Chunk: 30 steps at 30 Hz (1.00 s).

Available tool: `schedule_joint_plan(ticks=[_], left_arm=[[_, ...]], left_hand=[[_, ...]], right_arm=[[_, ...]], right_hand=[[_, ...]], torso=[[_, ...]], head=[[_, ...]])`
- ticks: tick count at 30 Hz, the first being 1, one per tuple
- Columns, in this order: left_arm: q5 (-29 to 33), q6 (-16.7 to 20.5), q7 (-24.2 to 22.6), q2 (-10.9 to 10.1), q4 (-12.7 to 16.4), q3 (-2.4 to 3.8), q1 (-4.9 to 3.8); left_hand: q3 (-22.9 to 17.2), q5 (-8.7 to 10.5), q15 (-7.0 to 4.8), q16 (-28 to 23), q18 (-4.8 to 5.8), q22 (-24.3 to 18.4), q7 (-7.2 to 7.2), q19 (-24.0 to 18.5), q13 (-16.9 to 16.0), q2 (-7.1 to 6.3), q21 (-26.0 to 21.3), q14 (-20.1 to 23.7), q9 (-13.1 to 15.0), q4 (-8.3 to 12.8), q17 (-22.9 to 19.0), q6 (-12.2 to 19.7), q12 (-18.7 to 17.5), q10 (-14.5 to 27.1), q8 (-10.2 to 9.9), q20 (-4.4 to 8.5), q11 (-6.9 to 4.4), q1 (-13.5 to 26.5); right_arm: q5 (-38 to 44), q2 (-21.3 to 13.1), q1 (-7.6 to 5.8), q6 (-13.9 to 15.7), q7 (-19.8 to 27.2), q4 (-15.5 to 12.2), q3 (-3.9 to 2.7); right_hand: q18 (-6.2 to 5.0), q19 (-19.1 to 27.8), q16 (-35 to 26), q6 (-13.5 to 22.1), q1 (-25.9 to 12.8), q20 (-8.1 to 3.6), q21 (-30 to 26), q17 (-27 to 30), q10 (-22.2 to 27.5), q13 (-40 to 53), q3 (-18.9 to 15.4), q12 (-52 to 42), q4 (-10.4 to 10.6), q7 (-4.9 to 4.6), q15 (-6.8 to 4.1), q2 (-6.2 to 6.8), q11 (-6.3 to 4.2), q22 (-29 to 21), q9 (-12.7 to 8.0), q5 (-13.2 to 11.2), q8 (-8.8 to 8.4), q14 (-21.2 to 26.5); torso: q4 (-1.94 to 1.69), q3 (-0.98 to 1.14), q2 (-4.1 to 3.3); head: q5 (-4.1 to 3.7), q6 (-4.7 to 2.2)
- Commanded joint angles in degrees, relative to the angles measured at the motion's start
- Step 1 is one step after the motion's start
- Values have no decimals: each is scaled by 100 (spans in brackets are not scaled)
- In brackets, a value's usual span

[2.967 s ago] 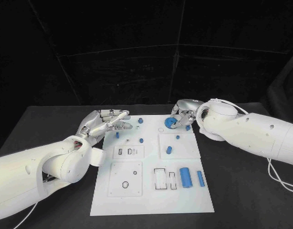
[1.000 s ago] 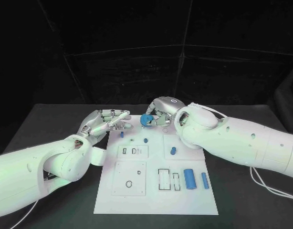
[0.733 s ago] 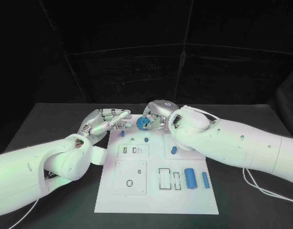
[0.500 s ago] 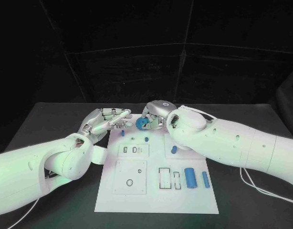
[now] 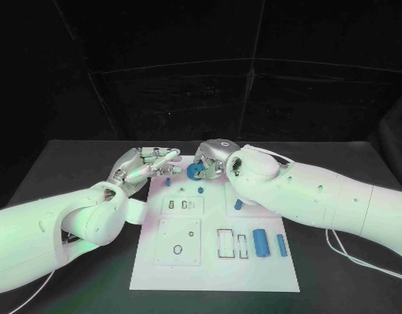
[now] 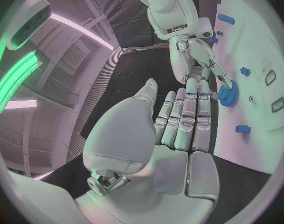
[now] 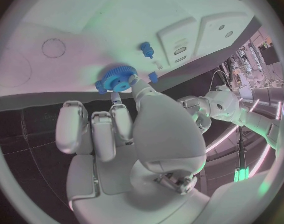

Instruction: Assemble the parts on the task board

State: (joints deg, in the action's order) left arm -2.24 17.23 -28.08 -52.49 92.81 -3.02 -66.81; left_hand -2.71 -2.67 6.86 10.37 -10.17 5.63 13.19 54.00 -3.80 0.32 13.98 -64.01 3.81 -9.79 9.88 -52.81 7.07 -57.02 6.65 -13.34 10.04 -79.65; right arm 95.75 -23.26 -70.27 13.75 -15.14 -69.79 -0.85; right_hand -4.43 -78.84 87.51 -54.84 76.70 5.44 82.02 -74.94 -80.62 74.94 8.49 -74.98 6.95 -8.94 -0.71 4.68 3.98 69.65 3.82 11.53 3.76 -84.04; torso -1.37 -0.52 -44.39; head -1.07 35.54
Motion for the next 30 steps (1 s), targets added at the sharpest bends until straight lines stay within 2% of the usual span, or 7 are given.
schedule_joint_plan(ticks=[1, 9, 14, 17, 19, 27, 30], left_arm=[[-24, -59, -32, 5, 11, 5, -10], [-24, -64, -25, 4, 5, 5, -11], [-24, -65, -22, 6, 1, 5, -11], [-24, -65, -20, 6, 0, 5, -11], [-24, -65, -19, 6, -1, 5, -11], [-24, -66, -14, 4, -2, 5, -11], [-24, -65, -13, 2, -1, 5, -11]], left_hand=[[-5, -16, 32, -23, -30, -9, 17, 43, 8, 56, -26, 6, -8, 36, 6, 19, -37, 13, -34, -13, 20, -14], [-5, -16, 32, -23, -30, -9, 17, 43, 8, 56, -26, 6, -8, 36, 6, 19, -37, 13, -34, -13, 20, -14], [-5, -16, 33, -31, -30, -13, 17, 43, 7, 59, -31, 8, -7, 45, 9, 19, -42, 14, -37, -15, 21, -16], [-5, -16, 33, -32, -30, -13, 17, 43, 7, 59, -31, 8, -7, 45, 9, 19, -43, 14, -37, -15, 21, -16], [-5, -16, 33, -32, -30, -13, 17, 43, 7, 59, -31, 8, -7, 45, 9, 19, -43, 14, -37, -15, 21, -16], [-5, -16, 33, -32, -30, -13, 17, 43, 7, 59, -31, 8, -7, 45, 9, 19, -43, 14, -37, -15, 21, -16], [-5, -16, 33, -32, -30, -13, 17, 43, 7, 59, -31, 8, -7, 45, 9, 19, -43, 14, -37, -15, 21, -16]], right_arm=[[114, 8, -14, -138, -84, 4, 3], [109, -1, -13, -197, -78, -2, 8], [55, -1, -13, -228, -83, 7, 9], [-23, -6, -13, -272, -100, 25, 10], [-57, -8, -13, -301, -113, 36, 10], [-144, -41, -12, -333, -169, 46, 11], [-165, -82, -12, -145, -148, 20, 11]], right_hand=[[29, 8, -2, 95, -85, 43, -9, -876, 66, 25, -56, 42, 32, -17, 45, 38, 6, -10, -11, -42, -25, -460], [26, 14, 2, 203, -361, 84, -14, -893, 75, 22, -246, 49, 274, -46, 81, 80, 42, -15, 7, -70, -7, -463], [26, 14, 7, 199, -676, 97, -12, -910, 73, 32, -387, 40, 618, -52, 92, 26, 53, -12, 16, -26, -1, -466], [28, 10, 12, 210, -980, 100, -8, -926, 76, 41, -581, 32, 910, -58, 97, -33, 59, -4, 16, 363, -4, -468], [28, 10, 14, 225, -1105, 102, -8, -933, 77, 47, -718, 27, 953, -63, 100, -68, 64, -3, 14, 609, -6, -469], [29, 5, 19, 248, -1194, 110, -3, -948, 71, 63, -855, 12, 965, -72, 108, -143, 73, 6, 13, 661, -9, -472], [33, -7, 22, 233, -1174, 111, 6, -954, 59, 81, -898, -8, 953, -68, 108, -175, 70, 27, 17, 728, 0, -474]], torso=[[0, 1, -1], [1, 1, 0], [3, 3, 0], [2, 3, 0], [3, 1, 1], [0, 2, 2], [2, 3, 3]], head=[[-5, 7], [-14, 19], [-16, 19], [-19, 17], [-19, 18], [-29, 22], [-30, 20]])
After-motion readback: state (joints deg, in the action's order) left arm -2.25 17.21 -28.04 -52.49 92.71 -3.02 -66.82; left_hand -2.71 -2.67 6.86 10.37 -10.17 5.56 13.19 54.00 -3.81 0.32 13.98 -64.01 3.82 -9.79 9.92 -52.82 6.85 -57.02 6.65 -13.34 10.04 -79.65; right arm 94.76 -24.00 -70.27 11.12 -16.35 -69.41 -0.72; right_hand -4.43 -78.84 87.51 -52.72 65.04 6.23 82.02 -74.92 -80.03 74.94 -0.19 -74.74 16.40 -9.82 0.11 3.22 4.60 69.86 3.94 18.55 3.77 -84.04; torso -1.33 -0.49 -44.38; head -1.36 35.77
